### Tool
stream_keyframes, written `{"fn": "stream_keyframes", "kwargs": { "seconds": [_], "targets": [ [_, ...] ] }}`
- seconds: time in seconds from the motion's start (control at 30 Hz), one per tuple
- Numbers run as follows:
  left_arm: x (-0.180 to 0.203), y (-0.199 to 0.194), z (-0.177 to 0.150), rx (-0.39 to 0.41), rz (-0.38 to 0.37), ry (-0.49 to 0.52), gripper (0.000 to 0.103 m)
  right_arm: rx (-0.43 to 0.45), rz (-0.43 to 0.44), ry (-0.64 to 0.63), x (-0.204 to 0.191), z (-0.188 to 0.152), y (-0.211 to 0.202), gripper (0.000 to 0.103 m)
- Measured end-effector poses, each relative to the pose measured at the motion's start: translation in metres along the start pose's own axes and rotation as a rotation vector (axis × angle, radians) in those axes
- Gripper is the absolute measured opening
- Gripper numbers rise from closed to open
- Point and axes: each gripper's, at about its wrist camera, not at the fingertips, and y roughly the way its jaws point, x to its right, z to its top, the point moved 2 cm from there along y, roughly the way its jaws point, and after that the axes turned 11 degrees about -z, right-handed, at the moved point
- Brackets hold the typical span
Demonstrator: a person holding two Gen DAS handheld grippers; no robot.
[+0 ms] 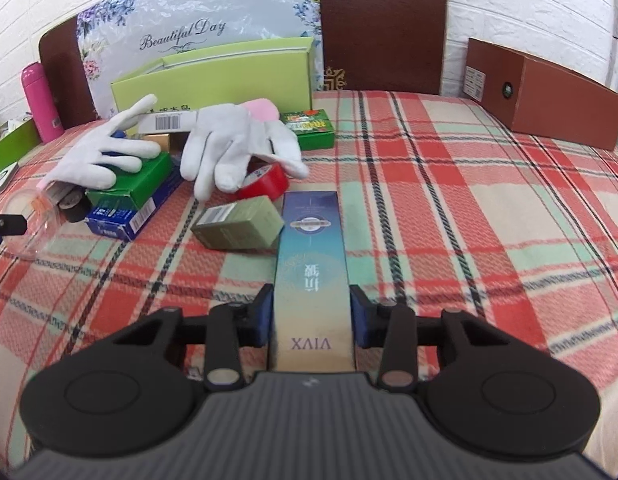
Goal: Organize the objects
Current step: 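Grasp the clear plastic cup with the left tool while the right tool grasps the teal VIXA box, then carry the cup and VIXA box into the lime-green box and open both tools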
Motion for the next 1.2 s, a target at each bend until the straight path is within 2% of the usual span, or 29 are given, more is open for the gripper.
{"fn": "stream_keyframes", "kwargs": {
  "seconds": [0.03,0.1,0.13,0.23,0.37,0.47,0.6,0.73,0.83,1.0,1.2],
  "targets": [
    [-0.003,0.002,0.002,-0.006,-0.008,-0.006,0.034,0.012,-0.004,0.005,0.001,0.002,-0.004,0.037],
    [-0.01,0.006,0.004,-0.02,-0.029,-0.027,0.019,0.058,-0.005,0.0,0.003,0.009,-0.016,0.037],
    [-0.013,0.005,0.004,-0.022,-0.039,-0.035,0.003,0.087,-0.005,-0.005,0.004,0.014,-0.022,0.037],
    [-0.015,-0.008,0.006,-0.003,-0.082,-0.025,0.002,0.168,0.003,-0.014,0.005,0.03,-0.041,0.037],
    [-0.011,-0.031,0.02,0.035,-0.145,0.006,0.002,0.23,0.058,-0.021,0.001,0.055,-0.049,0.037],
    [-0.002,-0.041,0.043,0.092,-0.185,0.047,0.002,0.242,0.127,-0.005,-0.006,0.078,-0.045,0.037],
    [0.015,-0.037,0.082,0.167,-0.24,0.09,0.002,0.275,0.195,-0.003,-0.02,0.111,-0.033,0.037],
    [0.041,-0.014,0.12,0.215,-0.277,0.145,0.002,0.313,0.205,-0.01,-0.038,0.147,-0.013,0.037],
    [0.052,0.015,0.148,0.206,-0.306,0.137,0.002,0.303,0.217,0.005,-0.049,0.174,0.011,0.038],
    [0.067,0.061,0.188,0.219,-0.296,0.142,0.002,0.281,0.21,0.017,-0.069,0.211,0.062,0.038],
    [0.068,0.122,0.209,0.185,-0.25,0.166,0.002,0.253,0.19,0.002,-0.091,0.233,0.13,0.038]
  ]
}}
